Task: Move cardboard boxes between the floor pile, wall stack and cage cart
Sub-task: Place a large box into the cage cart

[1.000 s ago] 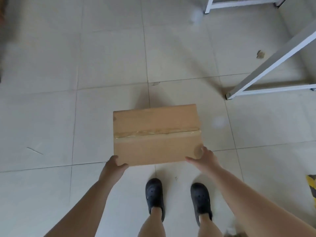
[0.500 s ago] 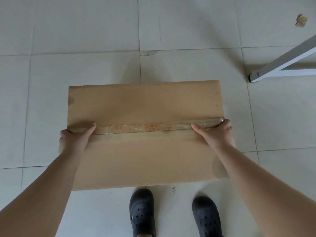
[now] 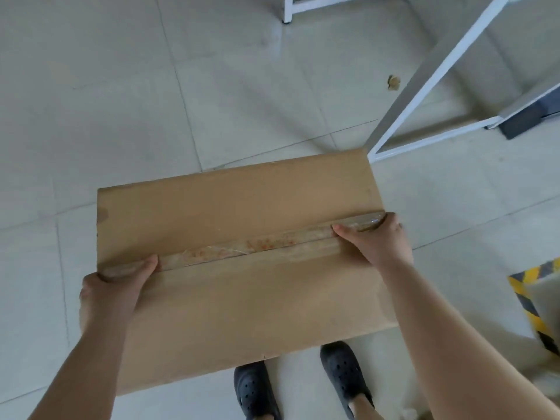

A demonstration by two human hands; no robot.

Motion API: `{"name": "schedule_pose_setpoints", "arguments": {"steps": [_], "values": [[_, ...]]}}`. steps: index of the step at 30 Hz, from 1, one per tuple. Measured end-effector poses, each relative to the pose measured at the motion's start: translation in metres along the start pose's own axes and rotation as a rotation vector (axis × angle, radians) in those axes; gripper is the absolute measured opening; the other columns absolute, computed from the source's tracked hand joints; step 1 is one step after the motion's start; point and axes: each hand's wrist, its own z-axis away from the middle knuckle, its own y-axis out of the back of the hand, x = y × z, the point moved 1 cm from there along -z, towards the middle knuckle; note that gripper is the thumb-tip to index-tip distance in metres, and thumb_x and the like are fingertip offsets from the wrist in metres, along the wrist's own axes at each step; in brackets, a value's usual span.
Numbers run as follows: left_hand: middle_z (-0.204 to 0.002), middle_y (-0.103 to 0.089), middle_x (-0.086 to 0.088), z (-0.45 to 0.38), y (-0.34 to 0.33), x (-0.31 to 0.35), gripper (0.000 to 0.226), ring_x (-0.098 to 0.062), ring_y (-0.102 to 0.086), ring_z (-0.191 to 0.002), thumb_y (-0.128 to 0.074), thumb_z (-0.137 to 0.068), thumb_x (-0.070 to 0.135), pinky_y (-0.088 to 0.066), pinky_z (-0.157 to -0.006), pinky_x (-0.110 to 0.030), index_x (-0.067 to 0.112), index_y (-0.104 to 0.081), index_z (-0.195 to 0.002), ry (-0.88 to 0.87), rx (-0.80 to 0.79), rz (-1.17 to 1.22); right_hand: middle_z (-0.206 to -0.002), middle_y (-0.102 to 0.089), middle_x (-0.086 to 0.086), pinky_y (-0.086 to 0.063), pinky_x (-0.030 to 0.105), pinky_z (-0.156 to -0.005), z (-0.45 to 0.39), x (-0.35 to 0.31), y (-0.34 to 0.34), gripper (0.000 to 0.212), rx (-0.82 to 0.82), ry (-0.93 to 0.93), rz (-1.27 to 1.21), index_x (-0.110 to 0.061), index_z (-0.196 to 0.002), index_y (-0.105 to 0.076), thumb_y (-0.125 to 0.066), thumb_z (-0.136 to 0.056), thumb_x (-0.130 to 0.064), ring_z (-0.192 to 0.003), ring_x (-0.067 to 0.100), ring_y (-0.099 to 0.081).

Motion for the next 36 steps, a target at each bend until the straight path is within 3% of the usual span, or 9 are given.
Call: {"name": "schedule_pose_setpoints", "arguments": {"steps": [8, 12, 21, 26, 29, 36], "values": [[-0.125, -0.058, -0.016, 0.175, 0.117, 0.151, 0.106, -0.039, -0.055, -0.114, -0.073, -0.048, 0.073, -0.046, -0.094, -0.05, 0.006, -0.05, -0.126, -0.311, -0.114, -0.038, -0.129, -0.05, 0.007, -0.045, 0.041, -0.095, 0.13, 0.004, 0.231, 0.096, 0.178, -0.046, -0.171, -0.012, -0.129, -0.04, -0.072, -0.058, -0.069, -0.12, 0.03, -0.05], [-0.115, -0.064, -0.009, 0.247, 0.129, 0.212, 0.109, -0.037, -0.061, -0.105, -0.062, -0.032, 0.086, -0.05, -0.09, -0.05, 0.017, -0.058, -0.116, -0.463, -0.158, -0.109, -0.127, -0.052, 0.008, -0.043, 0.04, -0.091, 0.178, 0.035, 0.32, 0.092, 0.331, -0.09, -0.223, -0.012, -0.124, -0.043, -0.069, -0.059, -0.072, -0.12, 0.03, -0.051], [-0.117, -0.061, -0.014, 0.413, 0.056, 0.349, 0.108, -0.037, -0.059, -0.105, -0.066, -0.039, 0.081, -0.049, -0.091, -0.049, 0.008, -0.053, -0.117, -0.787, -0.352, -0.167, -0.125, -0.055, 0.01, -0.043, 0.039, -0.083, 0.193, 0.129, 0.487, 0.095, 0.571, -0.274, -0.296, -0.011, -0.122, -0.043, -0.06, -0.059, -0.081, -0.117, 0.03, -0.054], [-0.134, -0.048, -0.018, 0.49, -0.004, 0.419, 0.096, -0.039, -0.049, -0.119, -0.071, -0.067, 0.064, -0.045, -0.094, -0.048, 0.001, -0.037, -0.131, -0.924, -0.417, -0.159, -0.121, -0.055, 0.009, -0.043, 0.039, -0.081, 0.181, 0.17, 0.557, 0.092, 0.682, -0.384, -0.341, -0.011, -0.119, -0.044, -0.06, -0.061, -0.08, -0.114, 0.031, -0.053], [-0.141, -0.042, -0.017, 0.534, -0.042, 0.465, 0.1, -0.039, -0.045, -0.125, -0.069, -0.069, 0.064, -0.04, -0.098, -0.047, 0.001, -0.032, -0.138, -1.037, -0.44, -0.187, -0.121, -0.056, 0.009, -0.045, 0.041, -0.085, 0.168, 0.191, 0.591, 0.092, 0.744, -0.456, -0.383, -0.012, -0.119, -0.045, -0.06, -0.06, -0.081, -0.114, 0.032, -0.054], [-0.137, -0.047, -0.018, 0.629, -0.146, 0.587, 0.101, -0.04, -0.048, -0.121, -0.07, -0.064, 0.066, -0.042, -0.096, -0.047, 0.004, -0.036, -0.136, -1.276, -0.538, -0.201, -0.118, -0.06, 0.009, -0.043, 0.039, -0.084, 0.116, 0.221, 0.656, 0.089, 0.909, -0.633, -0.508, -0.012, -0.115, -0.047, -0.058, -0.061, -0.082, -0.113, 0.031, -0.055]]}}
